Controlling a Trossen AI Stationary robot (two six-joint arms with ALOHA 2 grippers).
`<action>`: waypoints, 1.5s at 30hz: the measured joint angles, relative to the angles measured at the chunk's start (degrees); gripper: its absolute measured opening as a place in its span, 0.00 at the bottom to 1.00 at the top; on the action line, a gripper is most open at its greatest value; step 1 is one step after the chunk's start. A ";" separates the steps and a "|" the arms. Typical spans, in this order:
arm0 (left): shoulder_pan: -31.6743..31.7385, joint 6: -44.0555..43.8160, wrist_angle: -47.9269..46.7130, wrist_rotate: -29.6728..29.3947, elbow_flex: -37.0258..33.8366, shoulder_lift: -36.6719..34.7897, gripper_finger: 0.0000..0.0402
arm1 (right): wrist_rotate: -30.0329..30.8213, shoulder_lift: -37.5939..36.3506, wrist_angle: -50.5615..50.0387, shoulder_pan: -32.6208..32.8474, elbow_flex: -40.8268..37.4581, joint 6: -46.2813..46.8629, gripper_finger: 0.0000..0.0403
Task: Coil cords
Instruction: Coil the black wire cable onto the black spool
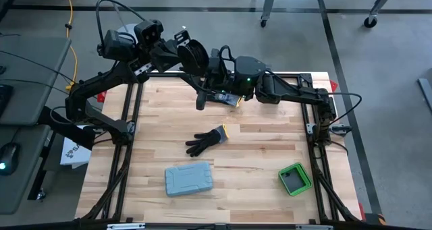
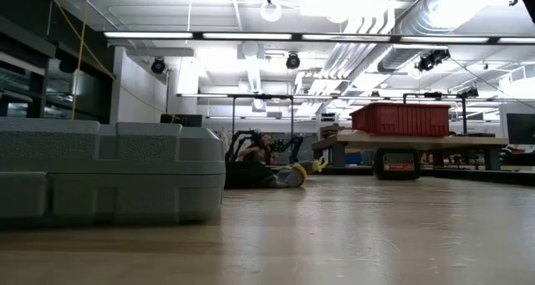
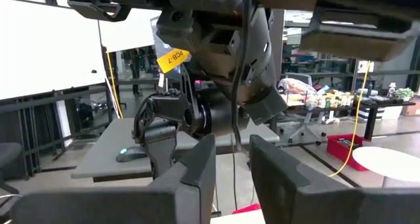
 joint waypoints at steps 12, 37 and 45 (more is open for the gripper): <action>0.60 2.79 -0.08 -0.49 0.00 -0.20 0.00 | -0.04 -0.25 -1.38 0.66 0.00 1.54 0.01; 12.78 2.73 -40.35 2.76 0.04 -7.74 0.00 | 0.27 -12.73 -27.06 5.29 0.00 1.11 0.00; 11.45 -4.94 -48.43 13.80 0.04 -7.59 0.00 | 0.27 -14.30 -28.90 4.08 0.01 -1.58 0.00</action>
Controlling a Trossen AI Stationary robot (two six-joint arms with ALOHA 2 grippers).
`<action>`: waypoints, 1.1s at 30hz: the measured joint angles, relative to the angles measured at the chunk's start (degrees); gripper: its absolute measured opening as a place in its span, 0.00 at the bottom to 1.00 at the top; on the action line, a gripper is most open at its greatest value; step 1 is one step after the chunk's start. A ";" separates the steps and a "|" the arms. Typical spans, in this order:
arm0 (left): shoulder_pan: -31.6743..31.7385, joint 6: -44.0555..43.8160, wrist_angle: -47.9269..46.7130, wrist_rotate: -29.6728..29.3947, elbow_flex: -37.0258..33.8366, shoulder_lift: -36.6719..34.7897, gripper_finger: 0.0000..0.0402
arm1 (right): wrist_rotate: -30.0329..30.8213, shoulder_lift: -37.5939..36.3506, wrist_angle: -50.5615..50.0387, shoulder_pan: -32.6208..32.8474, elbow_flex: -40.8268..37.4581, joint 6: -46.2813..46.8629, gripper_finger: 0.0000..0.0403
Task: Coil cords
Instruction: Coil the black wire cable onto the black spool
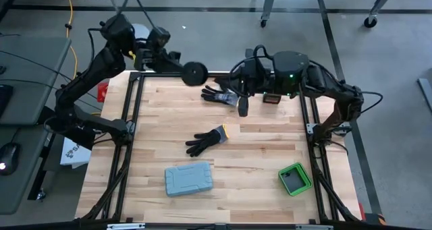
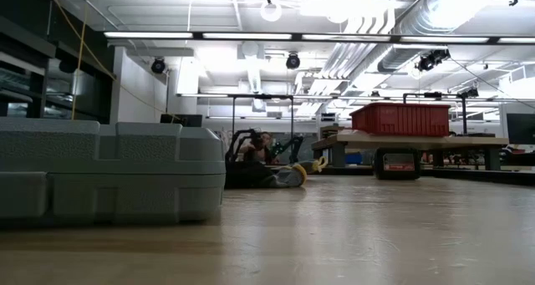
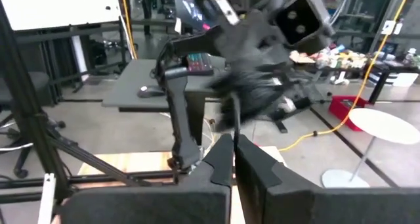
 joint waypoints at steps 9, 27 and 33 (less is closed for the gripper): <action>-5.62 -5.29 1.86 4.80 0.00 2.95 0.00 | -2.68 0.29 1.08 -2.21 -0.01 -0.63 0.00; -14.71 -23.43 46.16 2.96 -0.09 14.82 0.00 | -13.75 3.84 8.51 -3.34 0.06 0.20 0.00; -14.68 -18.29 50.57 -1.77 -0.09 14.97 0.00 | -13.94 3.92 12.44 -3.38 0.06 0.21 0.00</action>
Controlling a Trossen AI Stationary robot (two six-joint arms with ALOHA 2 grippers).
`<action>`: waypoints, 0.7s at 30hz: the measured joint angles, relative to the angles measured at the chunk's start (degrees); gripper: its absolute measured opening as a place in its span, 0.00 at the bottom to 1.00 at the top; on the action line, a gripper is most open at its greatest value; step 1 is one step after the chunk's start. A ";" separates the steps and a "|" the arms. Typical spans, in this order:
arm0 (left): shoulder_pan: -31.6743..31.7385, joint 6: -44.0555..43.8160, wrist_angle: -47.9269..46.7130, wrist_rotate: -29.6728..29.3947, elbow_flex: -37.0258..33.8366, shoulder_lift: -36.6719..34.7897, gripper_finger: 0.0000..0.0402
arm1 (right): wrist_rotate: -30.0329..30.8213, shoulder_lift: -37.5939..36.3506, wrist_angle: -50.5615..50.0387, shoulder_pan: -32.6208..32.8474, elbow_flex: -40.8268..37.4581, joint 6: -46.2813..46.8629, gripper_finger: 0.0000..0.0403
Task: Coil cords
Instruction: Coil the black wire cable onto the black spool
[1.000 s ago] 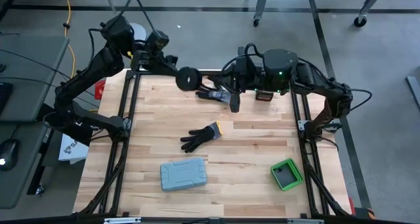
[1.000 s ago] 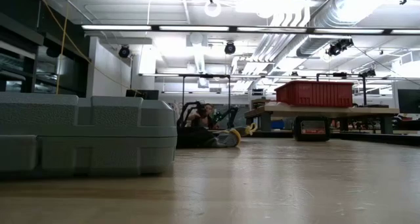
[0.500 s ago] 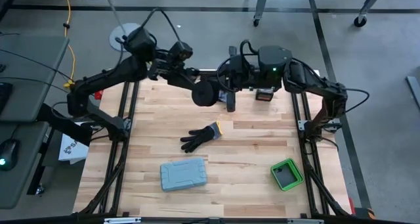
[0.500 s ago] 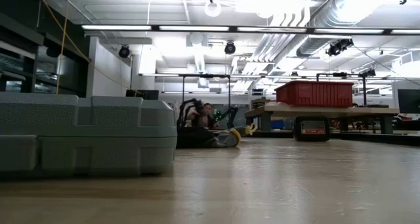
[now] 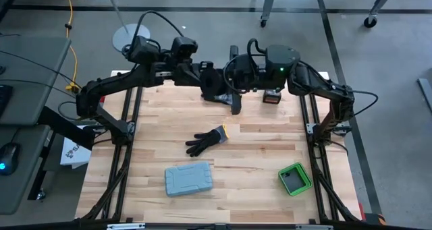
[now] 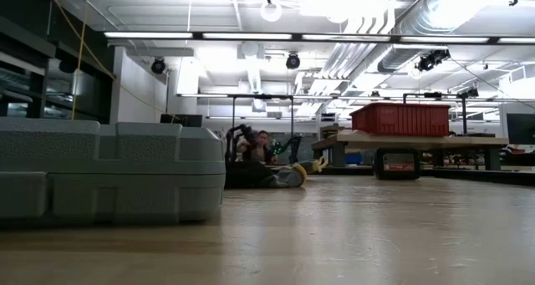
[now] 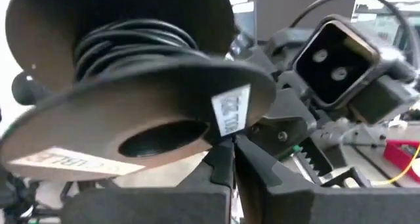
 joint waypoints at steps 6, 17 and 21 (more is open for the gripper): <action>-0.07 9.87 2.54 -5.56 0.00 -0.10 0.00 | 0.02 0.07 4.10 -0.05 0.00 0.01 0.00; -0.02 23.41 6.01 -11.92 0.00 -0.15 0.00 | 1.19 0.13 5.86 -0.02 0.07 2.61 0.00; 0.09 26.40 6.49 -11.41 0.00 -0.15 0.00 | 3.54 0.20 6.28 0.07 0.04 3.03 0.01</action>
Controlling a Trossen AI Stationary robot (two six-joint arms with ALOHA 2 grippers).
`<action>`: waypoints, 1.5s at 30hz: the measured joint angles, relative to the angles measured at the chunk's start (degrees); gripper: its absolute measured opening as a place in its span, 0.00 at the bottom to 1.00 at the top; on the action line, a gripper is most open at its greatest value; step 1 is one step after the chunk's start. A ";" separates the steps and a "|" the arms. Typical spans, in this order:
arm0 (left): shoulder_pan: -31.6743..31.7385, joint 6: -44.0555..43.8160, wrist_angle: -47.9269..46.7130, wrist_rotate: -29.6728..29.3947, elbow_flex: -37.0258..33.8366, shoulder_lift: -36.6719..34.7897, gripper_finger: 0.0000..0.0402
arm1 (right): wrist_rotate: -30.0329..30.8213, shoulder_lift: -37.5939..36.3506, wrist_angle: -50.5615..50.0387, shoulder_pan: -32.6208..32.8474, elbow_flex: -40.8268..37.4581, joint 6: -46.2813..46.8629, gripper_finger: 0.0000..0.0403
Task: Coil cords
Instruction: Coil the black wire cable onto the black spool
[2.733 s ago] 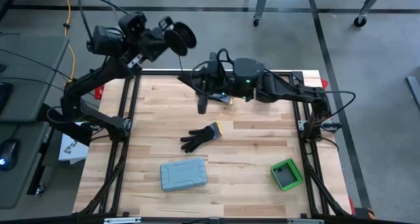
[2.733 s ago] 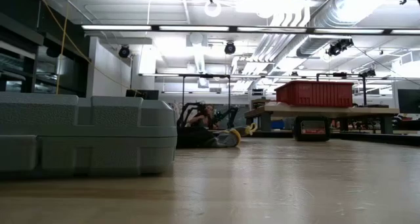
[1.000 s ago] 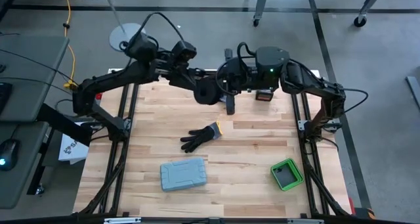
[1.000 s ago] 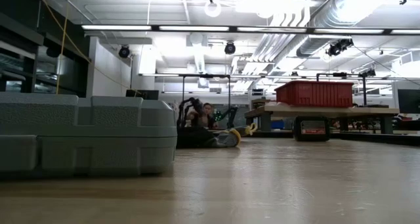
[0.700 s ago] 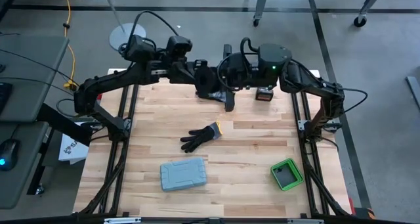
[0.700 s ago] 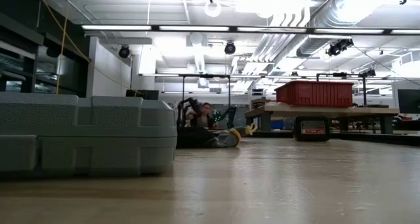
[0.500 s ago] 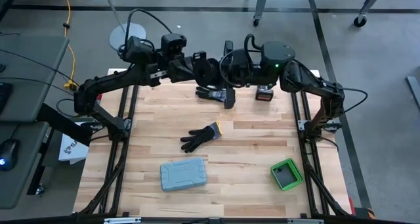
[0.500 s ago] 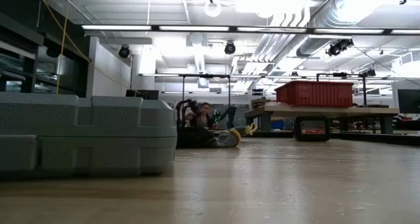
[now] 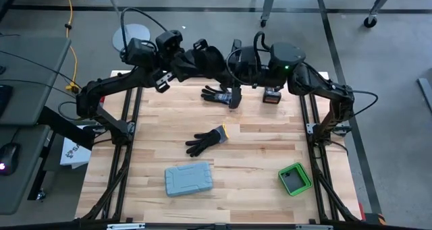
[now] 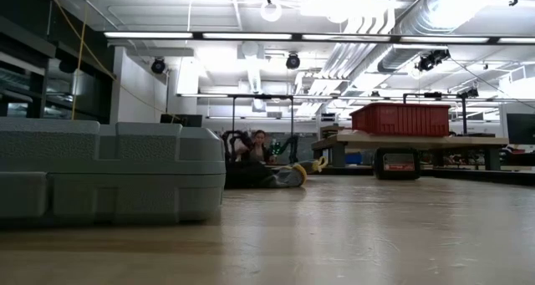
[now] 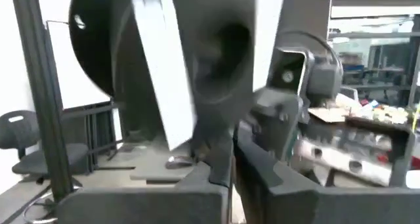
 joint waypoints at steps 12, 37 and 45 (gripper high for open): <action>5.58 -0.24 0.04 7.15 0.13 -1.41 0.00 | 3.63 0.15 -4.57 0.04 -0.15 2.37 0.26; 20.11 23.17 -46.83 13.31 0.04 -14.41 0.00 | 14.31 -0.57 -5.46 0.00 -0.11 -2.27 0.28; 18.82 35.63 -64.25 4.99 0.04 -21.07 0.00 | 14.73 -0.55 -2.28 -0.81 -0.11 -2.78 0.28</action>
